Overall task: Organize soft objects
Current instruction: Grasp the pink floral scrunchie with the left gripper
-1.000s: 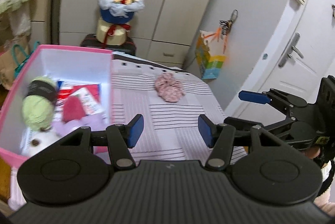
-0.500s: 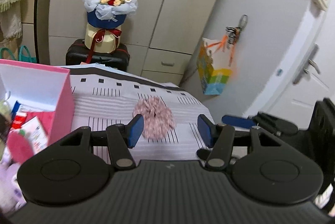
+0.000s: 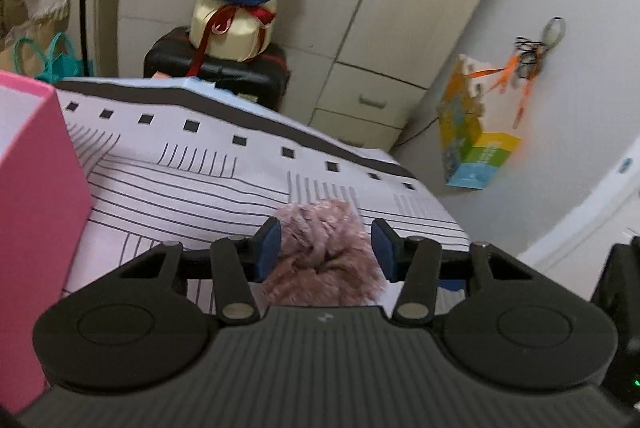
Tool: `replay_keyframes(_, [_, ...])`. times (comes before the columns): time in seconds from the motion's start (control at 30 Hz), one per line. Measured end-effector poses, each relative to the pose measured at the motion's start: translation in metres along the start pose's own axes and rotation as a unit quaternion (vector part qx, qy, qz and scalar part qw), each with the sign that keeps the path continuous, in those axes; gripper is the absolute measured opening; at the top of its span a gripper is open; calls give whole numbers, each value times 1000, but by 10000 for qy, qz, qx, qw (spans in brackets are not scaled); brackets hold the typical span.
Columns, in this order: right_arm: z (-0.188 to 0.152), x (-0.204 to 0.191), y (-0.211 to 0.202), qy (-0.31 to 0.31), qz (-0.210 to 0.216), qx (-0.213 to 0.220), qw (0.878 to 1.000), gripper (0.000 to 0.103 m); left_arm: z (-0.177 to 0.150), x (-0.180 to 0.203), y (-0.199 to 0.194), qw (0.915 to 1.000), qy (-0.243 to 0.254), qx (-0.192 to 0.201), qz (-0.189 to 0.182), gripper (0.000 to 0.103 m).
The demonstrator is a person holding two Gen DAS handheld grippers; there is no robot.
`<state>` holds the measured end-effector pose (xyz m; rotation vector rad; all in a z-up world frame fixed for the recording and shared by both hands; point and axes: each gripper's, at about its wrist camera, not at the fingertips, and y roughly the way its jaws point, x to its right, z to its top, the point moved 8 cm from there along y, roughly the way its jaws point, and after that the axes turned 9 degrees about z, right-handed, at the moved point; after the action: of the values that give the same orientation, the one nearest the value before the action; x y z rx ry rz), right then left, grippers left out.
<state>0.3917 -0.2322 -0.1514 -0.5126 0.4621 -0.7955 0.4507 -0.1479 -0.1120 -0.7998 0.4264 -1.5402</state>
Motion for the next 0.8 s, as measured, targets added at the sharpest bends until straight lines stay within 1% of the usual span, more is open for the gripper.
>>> replay_keyframes(0.03, [-1,2,6,2,-5,-53,10000,90,-1,-2,8,10000,-32,-38,85,46])
replay_keyframes(0.1, [-2,7,15,69,-47,-130,9999,90,-3,-6,19,9999,-97,-58,123,44])
replay_keyframes(0.17, [-4,10,22,203,5,-202,9996,89,-7,-9,28,9996,-224,-168,88,41])
replay_keyframes(0.23, [-5,14,24,400,103,-174,9990,89,-12,-14,36,9986,-425,-322,-14,37])
replay_keyframes(0.33, [-8,12,23,421,130,-86,9990,83,-17,-19,42,9979,-525,-369,-23,34])
replay_keyframes(0.43, [-10,8,22,423,166,-36,9990,68,-21,-21,47,9974,-577,-419,-49,31])
replay_keyframes(0.47, [-11,7,23,392,142,-47,9991,59,-22,-22,48,9974,-593,-415,-54,29])
replay_keyframes(0.5, [-11,5,23,345,112,-26,9993,46,-22,-23,49,9973,-604,-410,-45,28])
replay_keyframes(0.53, [-12,3,23,311,115,-7,9994,39,-23,-23,50,9975,-587,-394,-36,25])
replay_keyframes(0.57, [-12,0,23,299,148,8,9994,26,-23,-23,50,9976,-572,-389,-52,21])
replay_keyframes(0.6, [-13,-4,23,318,218,17,9993,15,-24,-22,51,9973,-570,-442,-102,19])
replay_keyframes(0.67, [-12,-9,24,358,249,0,9990,14,-28,-21,51,9959,-658,-556,-266,17])
replay_keyframes(0.8, [-11,-20,16,413,279,83,9987,13,-32,-19,38,9967,-594,-471,-300,15])
